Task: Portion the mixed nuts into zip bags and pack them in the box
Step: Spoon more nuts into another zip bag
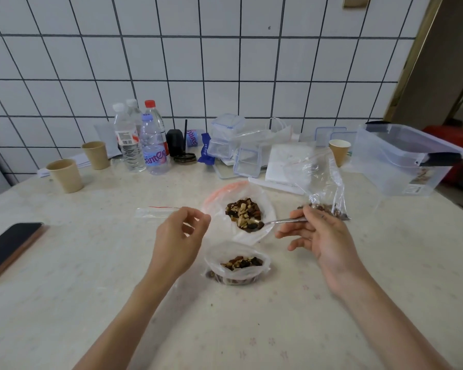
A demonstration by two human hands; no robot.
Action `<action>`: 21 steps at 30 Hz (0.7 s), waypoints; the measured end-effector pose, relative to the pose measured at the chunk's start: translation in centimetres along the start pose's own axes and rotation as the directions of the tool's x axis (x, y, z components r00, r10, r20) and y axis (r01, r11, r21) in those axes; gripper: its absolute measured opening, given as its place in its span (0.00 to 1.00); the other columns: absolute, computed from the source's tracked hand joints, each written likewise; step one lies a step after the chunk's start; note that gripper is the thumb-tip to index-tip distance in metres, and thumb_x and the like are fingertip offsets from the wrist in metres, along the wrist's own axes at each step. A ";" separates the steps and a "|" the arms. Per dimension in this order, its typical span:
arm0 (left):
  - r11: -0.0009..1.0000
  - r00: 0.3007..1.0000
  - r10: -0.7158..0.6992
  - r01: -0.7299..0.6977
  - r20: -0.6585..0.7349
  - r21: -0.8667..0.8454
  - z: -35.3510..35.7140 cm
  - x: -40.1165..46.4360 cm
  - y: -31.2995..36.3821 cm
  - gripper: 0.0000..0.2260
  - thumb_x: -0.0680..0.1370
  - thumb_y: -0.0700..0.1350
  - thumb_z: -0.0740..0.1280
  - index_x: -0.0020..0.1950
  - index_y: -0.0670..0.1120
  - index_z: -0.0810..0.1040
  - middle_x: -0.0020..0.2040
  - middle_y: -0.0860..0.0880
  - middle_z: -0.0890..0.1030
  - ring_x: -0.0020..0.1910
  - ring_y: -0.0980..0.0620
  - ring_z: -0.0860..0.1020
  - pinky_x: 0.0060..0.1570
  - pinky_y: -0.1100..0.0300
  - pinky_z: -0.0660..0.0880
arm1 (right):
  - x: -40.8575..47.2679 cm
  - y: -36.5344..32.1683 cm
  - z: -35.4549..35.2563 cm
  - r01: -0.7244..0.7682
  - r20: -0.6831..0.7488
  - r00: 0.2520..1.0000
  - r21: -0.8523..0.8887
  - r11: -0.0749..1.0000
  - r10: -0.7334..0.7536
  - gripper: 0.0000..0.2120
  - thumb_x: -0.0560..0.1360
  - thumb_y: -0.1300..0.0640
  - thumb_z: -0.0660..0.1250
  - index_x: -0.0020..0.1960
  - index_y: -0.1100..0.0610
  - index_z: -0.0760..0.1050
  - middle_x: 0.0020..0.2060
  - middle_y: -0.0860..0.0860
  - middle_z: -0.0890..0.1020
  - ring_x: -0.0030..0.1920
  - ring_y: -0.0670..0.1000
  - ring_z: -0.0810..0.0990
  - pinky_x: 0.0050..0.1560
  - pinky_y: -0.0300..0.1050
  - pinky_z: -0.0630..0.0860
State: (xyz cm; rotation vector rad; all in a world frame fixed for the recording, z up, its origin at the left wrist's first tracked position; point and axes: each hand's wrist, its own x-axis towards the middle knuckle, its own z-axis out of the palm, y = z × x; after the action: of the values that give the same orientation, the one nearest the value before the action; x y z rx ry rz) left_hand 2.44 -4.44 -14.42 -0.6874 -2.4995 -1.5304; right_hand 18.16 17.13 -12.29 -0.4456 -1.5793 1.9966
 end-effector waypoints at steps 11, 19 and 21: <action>0.998 0.963 -0.059 0.064 0.263 -0.012 0.1 -3.4 0.5 0.08 0.79 0.55 0.72 0.45 0.52 0.84 0.40 0.51 0.84 0.30 0.54 0.84 0.35 0.63 0.76 | -4.0 2.2 -0.2 0.108 0.161 0.985 -0.261 0.959 -0.067 0.12 0.85 0.57 0.61 0.51 0.61 0.81 0.40 0.59 0.87 0.46 0.60 0.87 0.34 0.45 0.79; 0.992 0.969 0.020 0.011 0.246 -0.125 -0.1 -3.8 1.5 0.05 0.80 0.48 0.73 0.45 0.50 0.86 0.37 0.51 0.83 0.28 0.50 0.84 0.28 0.67 0.74 | -5.4 1.2 0.6 0.628 0.593 0.763 -0.589 0.508 -0.256 0.14 0.85 0.48 0.61 0.60 0.50 0.83 0.49 0.40 0.85 0.53 0.43 0.82 0.52 0.39 0.77; 0.993 0.971 0.034 -0.006 0.235 -0.118 -0.1 -3.9 1.5 0.04 0.80 0.48 0.73 0.46 0.50 0.85 0.38 0.50 0.84 0.28 0.50 0.83 0.28 0.66 0.74 | -5.5 1.1 0.6 0.725 0.670 0.686 -0.596 0.345 -0.283 0.15 0.85 0.48 0.59 0.62 0.51 0.82 0.49 0.41 0.83 0.54 0.44 0.80 0.52 0.44 0.78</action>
State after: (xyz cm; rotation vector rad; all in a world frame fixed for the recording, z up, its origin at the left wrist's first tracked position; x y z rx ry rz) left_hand 6.55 -5.22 -14.50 -0.9639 -2.5738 -1.6887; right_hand 21.99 13.19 -13.66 0.2752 -2.5503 0.7011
